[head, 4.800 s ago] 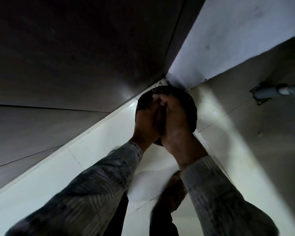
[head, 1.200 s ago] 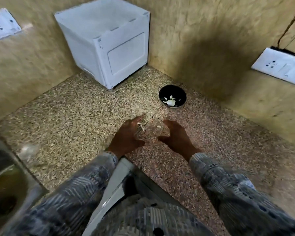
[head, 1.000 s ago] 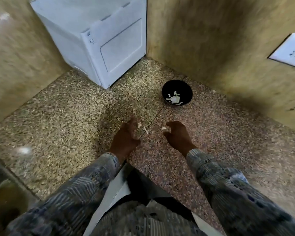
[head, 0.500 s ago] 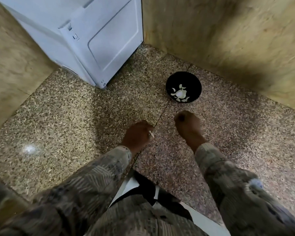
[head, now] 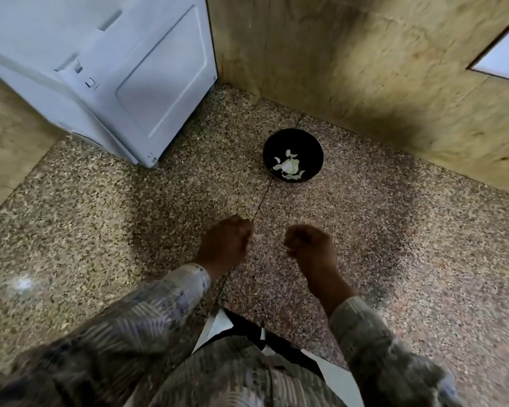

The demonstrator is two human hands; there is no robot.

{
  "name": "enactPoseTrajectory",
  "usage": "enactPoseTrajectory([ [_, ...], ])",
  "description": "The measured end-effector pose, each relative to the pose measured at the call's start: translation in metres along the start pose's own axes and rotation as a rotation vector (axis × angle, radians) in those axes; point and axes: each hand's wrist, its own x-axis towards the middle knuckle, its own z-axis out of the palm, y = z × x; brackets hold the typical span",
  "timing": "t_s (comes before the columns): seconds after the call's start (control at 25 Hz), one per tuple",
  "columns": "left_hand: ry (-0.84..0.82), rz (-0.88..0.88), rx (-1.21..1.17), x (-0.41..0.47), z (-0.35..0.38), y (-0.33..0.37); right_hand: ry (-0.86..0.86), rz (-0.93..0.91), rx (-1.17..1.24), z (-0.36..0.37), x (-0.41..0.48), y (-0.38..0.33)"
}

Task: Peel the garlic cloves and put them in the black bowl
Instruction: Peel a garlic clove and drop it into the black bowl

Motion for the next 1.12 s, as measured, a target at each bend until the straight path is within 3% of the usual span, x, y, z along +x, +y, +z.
enactPoseTrajectory([
  [0.08,-0.013,0.037,-0.154,-0.008,0.006,0.022,-0.120,0.025,-0.074,0.007,-0.012,0.023],
  [0.16,-0.080,-0.034,-0.316,-0.018,0.019,0.041,-0.150,0.087,-0.059,0.012,-0.017,0.037],
  [0.28,-0.116,-0.274,-0.552,-0.032,0.039,0.055,-0.122,0.194,0.048,0.011,-0.019,0.045],
  [0.4,-0.117,-0.590,-0.989,-0.037,0.050,0.064,-0.175,0.149,-0.008,0.000,-0.013,0.042],
  [0.48,-0.125,-0.663,-1.150,-0.034,0.049,0.062,-0.216,0.134,0.018,-0.005,-0.010,0.036],
  [0.56,-0.108,-0.438,-0.829,-0.028,0.051,0.047,-0.212,0.105,-0.042,-0.004,-0.005,0.036],
  [0.64,-0.112,-0.140,-0.400,-0.019,0.047,0.039,-0.146,-0.011,-0.361,-0.002,0.006,0.041],
  [0.68,-0.104,-0.059,-0.303,-0.013,0.045,0.038,-0.126,-0.090,-0.512,-0.001,0.011,0.043],
  [0.92,-0.027,-0.018,-0.295,0.004,0.050,0.030,-0.094,-0.291,-0.756,0.008,0.027,0.051],
  [1.04,-0.054,-0.034,-0.278,0.007,0.049,0.032,-0.040,-0.219,-0.730,0.004,0.038,0.048],
  [1.12,-0.073,-0.074,-0.297,0.011,0.049,0.034,-0.099,-0.148,-0.690,0.000,0.047,0.044],
])
